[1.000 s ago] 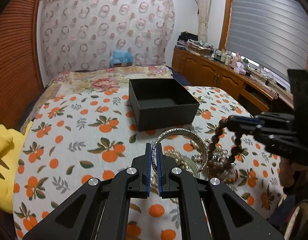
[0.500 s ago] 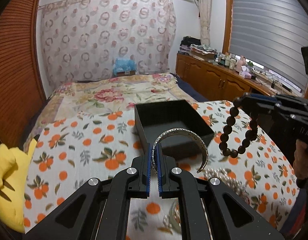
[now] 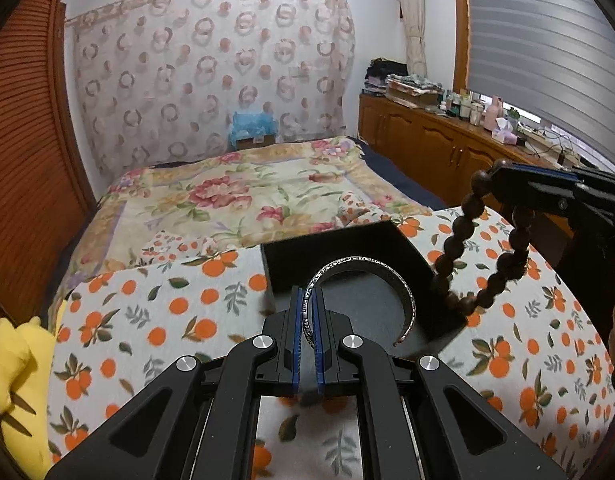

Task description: Organize jewelry

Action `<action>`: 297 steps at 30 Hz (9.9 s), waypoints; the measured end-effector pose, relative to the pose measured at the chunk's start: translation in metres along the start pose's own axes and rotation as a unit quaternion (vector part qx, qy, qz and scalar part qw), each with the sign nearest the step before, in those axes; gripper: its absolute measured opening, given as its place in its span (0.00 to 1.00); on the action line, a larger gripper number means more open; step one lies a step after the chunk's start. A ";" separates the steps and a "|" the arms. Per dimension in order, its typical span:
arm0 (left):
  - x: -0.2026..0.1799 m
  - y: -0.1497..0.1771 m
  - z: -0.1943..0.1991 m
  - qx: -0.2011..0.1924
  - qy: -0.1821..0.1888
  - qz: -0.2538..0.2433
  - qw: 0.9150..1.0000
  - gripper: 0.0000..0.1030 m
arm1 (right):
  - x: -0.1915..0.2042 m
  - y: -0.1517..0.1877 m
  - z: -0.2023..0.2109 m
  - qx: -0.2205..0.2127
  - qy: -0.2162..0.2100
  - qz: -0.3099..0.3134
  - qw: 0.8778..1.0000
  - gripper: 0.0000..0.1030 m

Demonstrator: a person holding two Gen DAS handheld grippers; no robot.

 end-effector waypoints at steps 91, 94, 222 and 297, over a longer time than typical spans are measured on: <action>-0.012 0.132 0.066 0.053 0.051 0.016 0.997 0.55 | 0.019 0.144 -0.030 0.165 -0.019 0.036 0.985 0.08; -0.012 0.132 0.066 0.054 0.053 0.015 0.997 0.55 | 0.017 0.141 -0.025 0.150 -0.012 0.029 0.988 0.08; 0.000 -0.107 0.099 -0.111 0.102 0.002 0.989 0.08 | -0.028 -0.038 0.062 -0.039 0.030 0.041 0.998 0.08; -0.035 0.127 0.064 0.100 0.067 0.001 0.993 0.57 | 0.025 0.187 0.057 0.077 -0.003 -0.058 0.995 0.25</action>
Point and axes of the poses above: each gripper's, at about its wrist camera, not at the fingertips, and z roughly against the way its jaws point, x to its left, y to its underside, the point moved 4 cm from there along -z, roughly the way its jaws point, and after that the axes turned 1 degree about -y, right-handed, at the moved point
